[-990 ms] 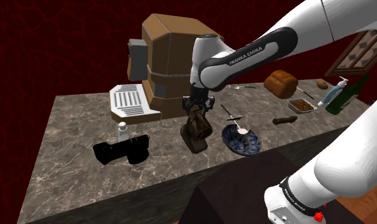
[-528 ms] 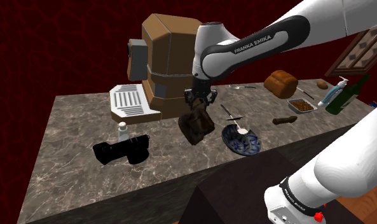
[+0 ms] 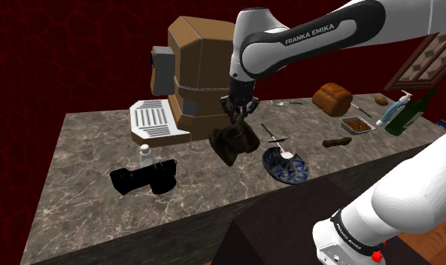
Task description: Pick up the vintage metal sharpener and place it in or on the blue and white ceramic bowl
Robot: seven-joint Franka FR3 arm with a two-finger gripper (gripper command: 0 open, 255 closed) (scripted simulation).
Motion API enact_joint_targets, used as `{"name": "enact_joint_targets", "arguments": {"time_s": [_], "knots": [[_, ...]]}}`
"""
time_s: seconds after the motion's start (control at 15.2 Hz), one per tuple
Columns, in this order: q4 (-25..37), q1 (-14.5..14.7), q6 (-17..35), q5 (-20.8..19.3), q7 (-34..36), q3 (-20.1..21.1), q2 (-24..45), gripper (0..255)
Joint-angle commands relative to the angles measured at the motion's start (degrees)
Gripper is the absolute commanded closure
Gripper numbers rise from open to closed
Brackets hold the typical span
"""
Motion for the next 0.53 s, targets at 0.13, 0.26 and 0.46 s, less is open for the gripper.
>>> {"name": "enact_joint_targets", "arguments": {"time_s": [0.13, 0.26, 0.46], "knots": [[1.52, 0.01, -2.98, 0.60, -0.54, -0.10, -1.58, 255], [2.44, 0.00, -4.51, 0.84, -0.78, -0.16, -2.24, 255], [1.38, -0.38, -5.79, 1.52, -2.29, -0.84, -4.74, 255]]}}
